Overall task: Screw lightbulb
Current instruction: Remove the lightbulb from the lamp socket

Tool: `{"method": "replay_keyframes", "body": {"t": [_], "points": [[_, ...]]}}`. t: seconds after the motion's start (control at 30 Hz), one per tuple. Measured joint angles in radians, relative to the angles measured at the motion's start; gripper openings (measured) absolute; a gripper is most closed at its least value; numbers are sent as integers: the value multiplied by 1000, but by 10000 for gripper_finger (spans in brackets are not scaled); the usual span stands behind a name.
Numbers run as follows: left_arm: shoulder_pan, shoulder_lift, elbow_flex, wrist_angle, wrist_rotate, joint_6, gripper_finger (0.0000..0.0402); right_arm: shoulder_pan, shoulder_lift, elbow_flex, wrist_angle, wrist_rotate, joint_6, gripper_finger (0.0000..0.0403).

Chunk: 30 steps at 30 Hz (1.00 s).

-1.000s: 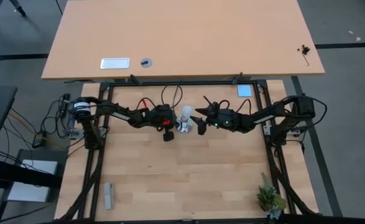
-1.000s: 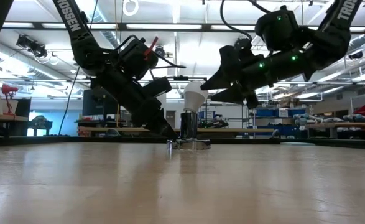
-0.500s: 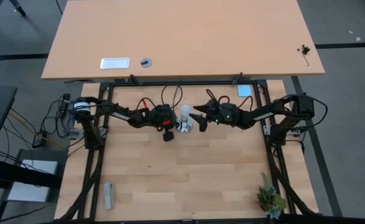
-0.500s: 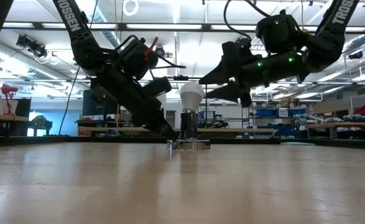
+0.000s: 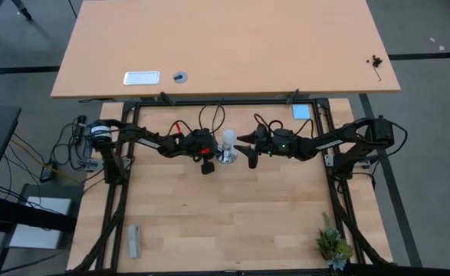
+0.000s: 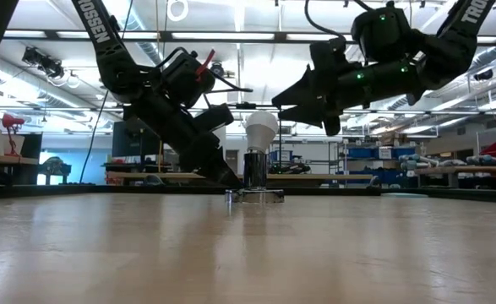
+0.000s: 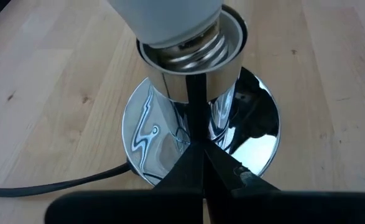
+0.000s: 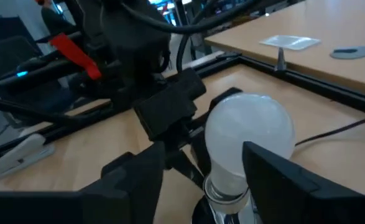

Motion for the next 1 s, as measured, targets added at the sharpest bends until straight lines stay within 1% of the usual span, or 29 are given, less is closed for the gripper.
{"method": "replay_keyframes", "body": {"t": [0.1, 0.3, 0.53, 0.63, 0.83, 1.0], "points": [[0, 0, 0, 0, 0, -1, 1, -1, 0, 0, -6, 2, -2, 186], [0, 0, 0, 0, 0, -19, 1, -1, 0, 0, -27, 4, -12, 101], [0, 0, 0, -4, 0, -26, 1, 8, 0, 0, -28, 6, -64, 14], [0, 0, 1, -8, 0, -27, 1, 16, 0, 0, -29, 6, -78, 8], [0, -28, 2, -47, 0, -27, 1, 22, 0, 0, -45, 6, -79, 22], [0, -73, 2, -80, 0, -27, 1, 22, 0, 0, -48, 6, -87, 8]]}}
